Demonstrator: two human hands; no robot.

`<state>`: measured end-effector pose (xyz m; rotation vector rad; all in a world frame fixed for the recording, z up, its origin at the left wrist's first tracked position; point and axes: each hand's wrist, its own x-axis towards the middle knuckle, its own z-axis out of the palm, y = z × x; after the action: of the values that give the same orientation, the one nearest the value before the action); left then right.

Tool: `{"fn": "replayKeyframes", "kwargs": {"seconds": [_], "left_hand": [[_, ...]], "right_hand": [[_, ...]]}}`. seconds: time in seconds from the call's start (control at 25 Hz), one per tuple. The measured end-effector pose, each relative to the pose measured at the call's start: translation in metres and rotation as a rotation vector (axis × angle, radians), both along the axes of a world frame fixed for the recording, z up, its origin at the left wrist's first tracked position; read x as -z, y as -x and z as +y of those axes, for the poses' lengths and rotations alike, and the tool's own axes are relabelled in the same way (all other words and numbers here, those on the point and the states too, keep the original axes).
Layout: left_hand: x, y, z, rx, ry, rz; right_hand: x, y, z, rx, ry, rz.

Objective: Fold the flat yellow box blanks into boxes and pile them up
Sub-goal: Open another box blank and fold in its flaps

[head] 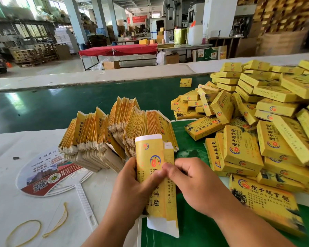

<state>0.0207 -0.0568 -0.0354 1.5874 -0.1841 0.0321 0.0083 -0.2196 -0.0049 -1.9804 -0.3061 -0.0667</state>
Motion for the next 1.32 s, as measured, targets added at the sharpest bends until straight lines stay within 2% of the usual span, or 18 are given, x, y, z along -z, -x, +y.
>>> {"fn": "replayKeyframes", "kwargs": {"seconds": [0.24, 0.4, 0.52, 0.72, 0.8, 0.96, 1.04, 1.2, 1.32], "left_hand": [[-0.004, -0.001, -0.005, -0.203, -0.068, 0.021], [-0.014, -0.001, -0.012, -0.289, -0.084, -0.014], [-0.016, -0.001, -0.018, -0.31, -0.094, -0.043], [-0.024, -0.014, -0.02, -0.162, 0.141, 0.167], [-0.025, -0.019, -0.022, -0.169, 0.074, 0.07], [-0.021, -0.016, -0.021, -0.321, -0.15, -0.186], [-0.017, -0.011, -0.018, -0.325, -0.211, -0.199], [-0.012, -0.01, -0.018, -0.282, -0.211, -0.159], [-0.01, -0.006, -0.02, -0.268, -0.34, -0.191]], "right_hand": [[0.015, -0.007, 0.007, 0.141, 0.05, -0.055], [0.015, -0.006, 0.014, 0.195, -0.079, -0.052], [0.015, -0.005, 0.014, 0.197, -0.097, -0.062], [0.01, -0.009, 0.006, 0.204, -0.129, -0.074], [0.011, -0.011, 0.005, 0.2, -0.144, -0.086], [0.014, -0.008, 0.008, 0.211, -0.187, -0.168], [0.016, -0.007, 0.008, 0.245, -0.216, -0.202], [0.015, -0.01, 0.006, 0.296, -0.238, -0.244], [0.016, -0.011, 0.001, 0.313, -0.232, -0.261]]}}
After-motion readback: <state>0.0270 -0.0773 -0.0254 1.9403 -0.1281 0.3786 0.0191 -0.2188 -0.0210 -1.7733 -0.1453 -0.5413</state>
